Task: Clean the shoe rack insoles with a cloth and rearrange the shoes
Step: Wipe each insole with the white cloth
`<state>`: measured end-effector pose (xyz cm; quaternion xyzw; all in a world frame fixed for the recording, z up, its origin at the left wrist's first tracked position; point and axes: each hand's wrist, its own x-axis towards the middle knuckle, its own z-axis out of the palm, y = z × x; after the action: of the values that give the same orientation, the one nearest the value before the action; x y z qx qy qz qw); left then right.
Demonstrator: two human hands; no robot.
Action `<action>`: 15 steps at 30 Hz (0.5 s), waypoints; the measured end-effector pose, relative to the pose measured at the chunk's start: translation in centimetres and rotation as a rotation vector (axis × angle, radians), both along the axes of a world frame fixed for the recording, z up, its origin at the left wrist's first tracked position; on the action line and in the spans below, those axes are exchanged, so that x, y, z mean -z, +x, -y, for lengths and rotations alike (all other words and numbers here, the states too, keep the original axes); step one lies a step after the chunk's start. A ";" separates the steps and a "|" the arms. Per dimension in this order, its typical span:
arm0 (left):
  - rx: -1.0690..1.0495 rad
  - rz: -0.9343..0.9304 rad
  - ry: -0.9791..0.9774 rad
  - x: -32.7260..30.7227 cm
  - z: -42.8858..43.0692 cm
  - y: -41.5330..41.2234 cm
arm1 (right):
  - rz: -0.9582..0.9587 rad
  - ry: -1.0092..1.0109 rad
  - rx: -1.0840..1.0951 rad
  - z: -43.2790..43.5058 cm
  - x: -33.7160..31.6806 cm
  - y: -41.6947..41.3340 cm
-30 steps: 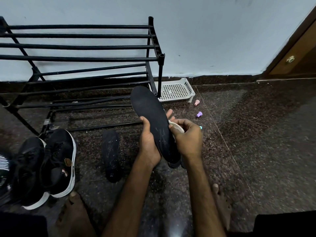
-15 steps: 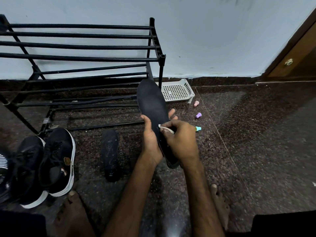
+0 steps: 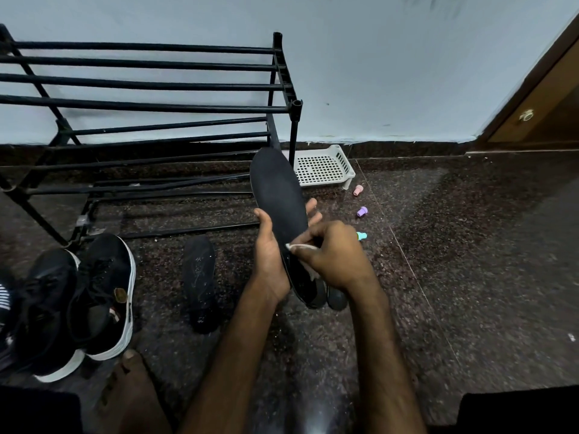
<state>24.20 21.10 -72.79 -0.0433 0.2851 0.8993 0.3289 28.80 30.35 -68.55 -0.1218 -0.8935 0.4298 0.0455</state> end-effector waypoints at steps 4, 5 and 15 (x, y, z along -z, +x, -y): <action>0.055 -0.035 -0.010 -0.5 -0.8 0.6 | -0.143 0.102 0.229 0.3 0.5 -0.2; 0.064 -0.033 0.007 -0.6 -0.8 0.8 | -0.152 0.070 0.174 0.6 0.2 -0.3; 0.070 -0.047 0.063 -0.2 -0.4 1.0 | -0.139 0.214 0.102 1.0 -0.5 -0.5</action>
<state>25.18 21.49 -72.60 -0.0017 0.2657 0.8964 0.3548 28.30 29.31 -68.07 -0.1315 -0.9216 0.3364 0.1421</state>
